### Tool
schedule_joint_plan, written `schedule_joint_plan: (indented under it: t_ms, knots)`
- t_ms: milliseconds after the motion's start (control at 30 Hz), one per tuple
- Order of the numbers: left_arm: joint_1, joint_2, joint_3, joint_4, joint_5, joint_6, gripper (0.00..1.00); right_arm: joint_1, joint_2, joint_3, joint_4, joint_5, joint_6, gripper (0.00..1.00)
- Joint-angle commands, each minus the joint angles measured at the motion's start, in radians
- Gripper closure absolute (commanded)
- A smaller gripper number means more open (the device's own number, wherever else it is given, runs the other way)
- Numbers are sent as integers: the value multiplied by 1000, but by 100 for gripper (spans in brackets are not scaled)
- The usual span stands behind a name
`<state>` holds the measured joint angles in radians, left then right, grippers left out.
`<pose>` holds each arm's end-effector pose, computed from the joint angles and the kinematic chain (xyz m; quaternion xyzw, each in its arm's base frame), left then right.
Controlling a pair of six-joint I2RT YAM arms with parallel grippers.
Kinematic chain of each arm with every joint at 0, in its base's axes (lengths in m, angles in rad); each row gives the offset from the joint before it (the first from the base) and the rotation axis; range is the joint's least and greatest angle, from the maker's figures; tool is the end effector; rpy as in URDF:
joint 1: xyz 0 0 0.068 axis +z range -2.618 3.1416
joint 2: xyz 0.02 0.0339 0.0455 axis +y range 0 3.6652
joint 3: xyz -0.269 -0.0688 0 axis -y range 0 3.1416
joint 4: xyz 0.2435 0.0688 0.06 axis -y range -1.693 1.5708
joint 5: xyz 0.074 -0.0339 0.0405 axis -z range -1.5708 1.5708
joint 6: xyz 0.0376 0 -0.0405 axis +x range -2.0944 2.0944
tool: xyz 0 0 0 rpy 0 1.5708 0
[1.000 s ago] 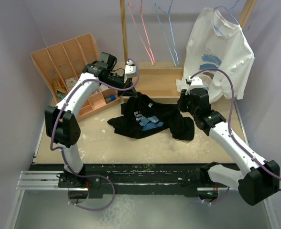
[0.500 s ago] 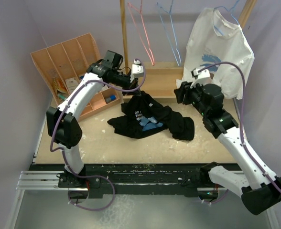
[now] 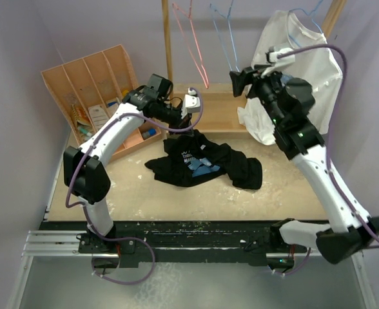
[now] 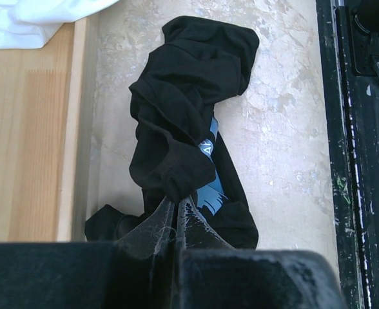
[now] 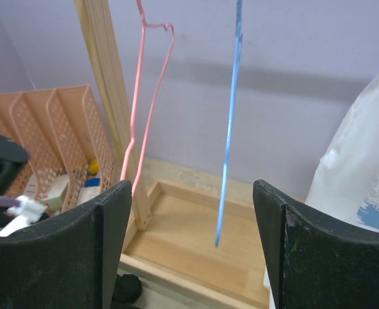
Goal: Place the t-shirt on the hanger
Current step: Pick up the hanger from the clothesline.
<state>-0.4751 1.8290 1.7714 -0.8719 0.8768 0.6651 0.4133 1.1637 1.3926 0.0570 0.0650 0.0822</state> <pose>0.3370 -0.2059 0.3409 0.5764 0.6512 -0.3740 0.3223 0.2245 0.0958 0.5057 -0.0730 0.5949 0.1774 0.7805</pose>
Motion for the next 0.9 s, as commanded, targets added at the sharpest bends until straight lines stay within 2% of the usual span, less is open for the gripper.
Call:
schedule_joint_plan:
  t_ms: [0,267,433,700,867]
  knots:
    - [-8,-76,-26,43,-2,-10,100,2,127,71,77,-2,-45,21]
    - [-10,-104,-89,55,-4,6,100,2,305,237,91,62,-100,21]
    - [-10,-126,-114,62,-6,14,100,2,361,299,75,88,-134,21]
    - [-10,-126,-126,73,11,5,100,1,456,373,54,124,-169,25]
    - [-11,-124,-128,74,9,6,100,1,535,479,8,134,-176,30]
